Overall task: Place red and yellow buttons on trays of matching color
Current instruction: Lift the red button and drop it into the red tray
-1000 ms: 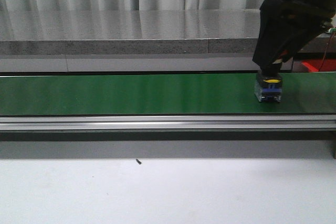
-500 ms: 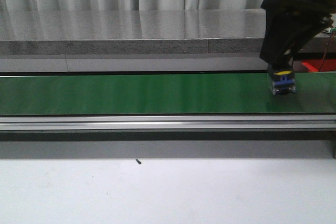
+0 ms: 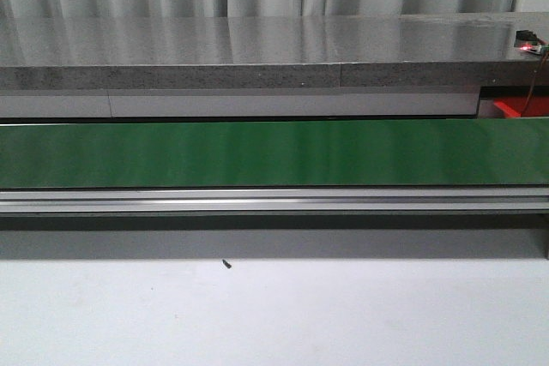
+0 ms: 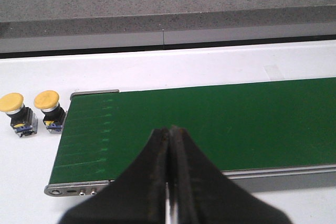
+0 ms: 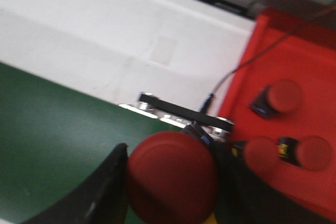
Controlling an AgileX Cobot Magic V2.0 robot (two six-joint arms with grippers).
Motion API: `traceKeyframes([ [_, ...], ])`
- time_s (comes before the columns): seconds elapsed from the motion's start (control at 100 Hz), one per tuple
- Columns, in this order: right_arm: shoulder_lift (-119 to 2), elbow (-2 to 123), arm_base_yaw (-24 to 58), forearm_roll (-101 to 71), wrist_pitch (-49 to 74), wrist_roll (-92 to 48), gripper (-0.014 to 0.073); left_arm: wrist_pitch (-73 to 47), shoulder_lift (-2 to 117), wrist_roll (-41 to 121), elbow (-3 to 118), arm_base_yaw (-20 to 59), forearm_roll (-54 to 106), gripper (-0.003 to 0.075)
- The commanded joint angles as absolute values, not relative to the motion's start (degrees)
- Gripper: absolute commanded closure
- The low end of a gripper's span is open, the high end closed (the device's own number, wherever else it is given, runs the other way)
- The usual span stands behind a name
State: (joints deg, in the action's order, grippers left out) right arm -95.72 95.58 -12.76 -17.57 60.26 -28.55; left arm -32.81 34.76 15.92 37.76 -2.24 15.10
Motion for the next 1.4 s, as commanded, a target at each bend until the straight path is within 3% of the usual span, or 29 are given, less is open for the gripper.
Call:
traceKeyframes([
  [0.0,-95.0,98.3,-18.4,-21.3,57.6,-29.9,0.0365,-28.8,34.8,15.9,39.3,-1.9,15.9,0.0740],
  [0.29,-108.1,107.0,-29.3,-31.1,54.8,-32.5,0.0365,-28.8,34.8,15.9,39.3,-1.9,15.9,0.0740],
  [0.66,-122.3,122.8,-28.6,-33.8,57.9,-32.4,0.0365,-28.8,34.8,15.9,39.3,-1.9,15.9,0.0740],
  [1.39,-130.4,123.1,-28.2,-33.8,55.9,-32.4,0.0365,-28.8,34.8,15.9,39.3,-1.9,15.9,0.0740],
])
